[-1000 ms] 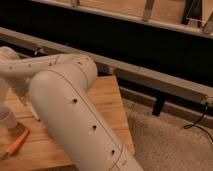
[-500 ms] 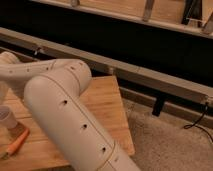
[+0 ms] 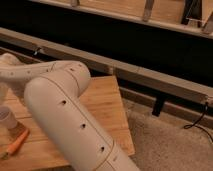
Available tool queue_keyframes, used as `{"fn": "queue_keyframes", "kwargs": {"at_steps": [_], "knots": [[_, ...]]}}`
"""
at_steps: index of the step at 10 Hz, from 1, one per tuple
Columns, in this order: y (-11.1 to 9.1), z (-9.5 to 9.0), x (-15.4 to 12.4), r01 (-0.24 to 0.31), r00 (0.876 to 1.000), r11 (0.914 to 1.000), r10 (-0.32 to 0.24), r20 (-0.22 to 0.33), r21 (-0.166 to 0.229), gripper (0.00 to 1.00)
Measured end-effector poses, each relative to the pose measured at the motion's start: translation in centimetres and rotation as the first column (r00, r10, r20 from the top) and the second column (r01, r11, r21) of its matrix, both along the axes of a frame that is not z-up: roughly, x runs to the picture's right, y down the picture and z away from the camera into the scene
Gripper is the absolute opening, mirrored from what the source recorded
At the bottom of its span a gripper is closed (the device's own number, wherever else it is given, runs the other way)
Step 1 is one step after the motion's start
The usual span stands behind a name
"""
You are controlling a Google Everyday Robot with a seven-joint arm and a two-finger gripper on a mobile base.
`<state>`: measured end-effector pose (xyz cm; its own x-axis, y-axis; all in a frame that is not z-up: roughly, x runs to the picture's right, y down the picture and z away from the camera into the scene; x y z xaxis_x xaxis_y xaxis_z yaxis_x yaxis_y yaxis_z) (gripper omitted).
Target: Place the white sponge in the ceramic cup
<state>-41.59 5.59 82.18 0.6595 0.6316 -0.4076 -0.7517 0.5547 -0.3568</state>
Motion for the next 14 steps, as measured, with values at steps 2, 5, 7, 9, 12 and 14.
{"fn": "queue_keyframes", "kwargs": {"at_steps": [2, 5, 7, 9, 12, 14], "knots": [[0.2, 0.5, -0.3, -0.016, 1.000, 0.9997, 0.016, 0.005, 0.017, 0.65], [1.7, 0.9, -0.7, -0.007, 1.000, 0.9999, 0.007, 0.023, 0.009, 0.65], [2.6, 1.3, -0.8, 0.019, 0.999, 0.9998, -0.019, 0.030, -0.001, 0.65], [2.8, 1.8, -0.8, 0.036, 0.999, 0.9993, -0.036, 0.031, -0.001, 0.65], [3.2, 3.0, -1.0, 0.067, 0.997, 0.9977, -0.067, 0.023, -0.007, 0.65], [3.2, 3.5, -1.4, 0.075, 0.997, 0.9971, -0.075, 0.025, -0.013, 0.65]]}}
